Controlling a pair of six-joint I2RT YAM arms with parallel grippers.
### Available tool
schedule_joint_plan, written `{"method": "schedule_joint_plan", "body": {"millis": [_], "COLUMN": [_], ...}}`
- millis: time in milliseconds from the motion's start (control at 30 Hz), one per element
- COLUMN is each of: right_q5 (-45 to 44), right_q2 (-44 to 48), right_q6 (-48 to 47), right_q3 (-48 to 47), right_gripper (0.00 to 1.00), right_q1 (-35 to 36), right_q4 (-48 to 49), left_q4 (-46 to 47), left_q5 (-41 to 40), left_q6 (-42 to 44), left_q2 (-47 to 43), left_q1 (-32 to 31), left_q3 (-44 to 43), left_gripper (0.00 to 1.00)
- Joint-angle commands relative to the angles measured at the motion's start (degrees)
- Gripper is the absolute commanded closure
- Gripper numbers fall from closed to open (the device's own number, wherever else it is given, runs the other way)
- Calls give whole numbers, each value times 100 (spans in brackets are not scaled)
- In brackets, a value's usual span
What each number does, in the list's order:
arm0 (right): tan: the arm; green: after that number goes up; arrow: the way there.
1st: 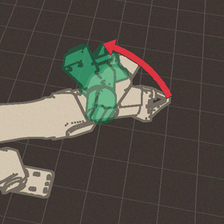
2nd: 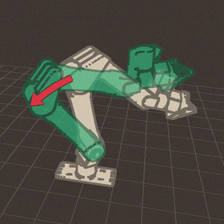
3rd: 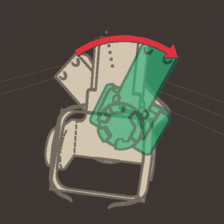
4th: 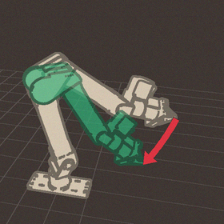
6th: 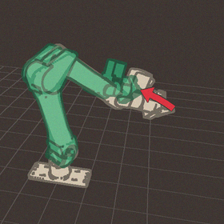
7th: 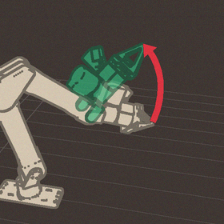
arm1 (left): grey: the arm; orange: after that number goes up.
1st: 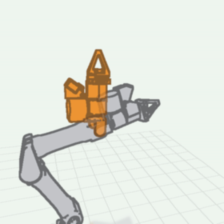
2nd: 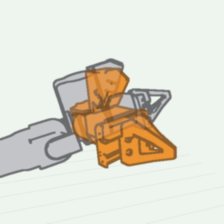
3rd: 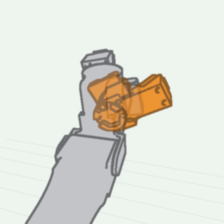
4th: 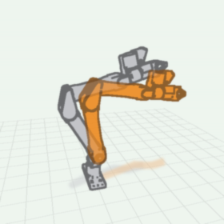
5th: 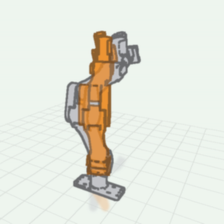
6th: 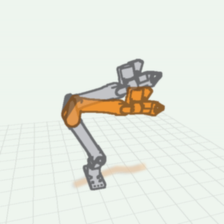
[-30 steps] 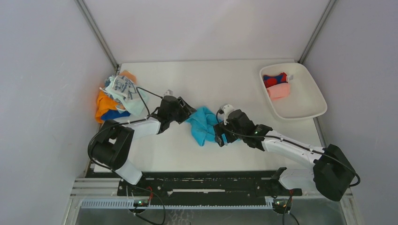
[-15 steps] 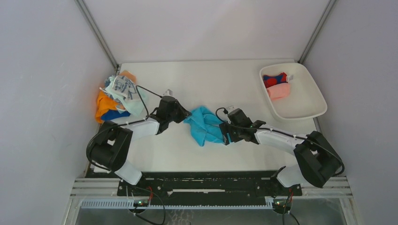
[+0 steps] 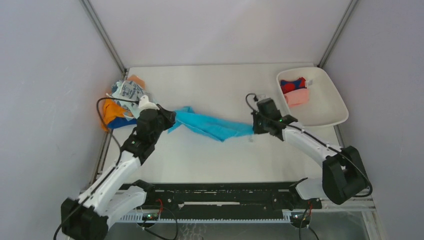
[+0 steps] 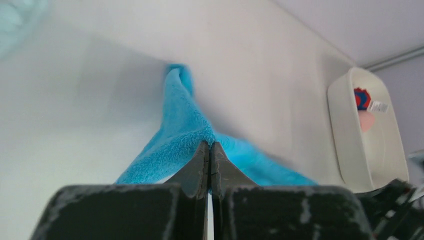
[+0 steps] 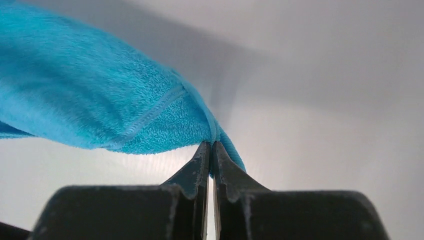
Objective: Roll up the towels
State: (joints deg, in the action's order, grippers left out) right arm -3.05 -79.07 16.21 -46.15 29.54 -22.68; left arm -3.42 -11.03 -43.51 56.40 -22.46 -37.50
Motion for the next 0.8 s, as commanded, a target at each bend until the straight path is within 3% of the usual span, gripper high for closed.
{"method": "schedule_joint_plan", "body": {"millis": [0, 133, 267, 400, 533, 767], "right_q5": [-71, 137, 567, -98, -183, -367], "right_q2": [638, 732, 162, -488, -914, -804], "right_q6": [-92, -221, -284, -353, -492, -998], "right_q3": [-934, -1642, -2571, -2976, -3050, -2268], "right_gripper": [100, 97, 92, 72, 54, 47], "right_q1": [-613, -1043, -1457, -1384, -1039, 345], "right_q4": [-218, -295, -746, -679, -747, -283], "left_q4": [-1102, -1529, -1670, -1513, -1113, -816], "left_q5": [-1005, -1223, -779, -605, -463, -639], "left_q6": [817, 967, 663, 355, 180, 304], "left_q2": [-1223, -2038, -2352, -2166, -1555, -700], "left_q1": [39, 44, 37, 38, 40, 40], "left_q3": [-129, -271, -188, 182, 487, 336], "left_gripper": [100, 100, 100, 100, 100, 100]}}
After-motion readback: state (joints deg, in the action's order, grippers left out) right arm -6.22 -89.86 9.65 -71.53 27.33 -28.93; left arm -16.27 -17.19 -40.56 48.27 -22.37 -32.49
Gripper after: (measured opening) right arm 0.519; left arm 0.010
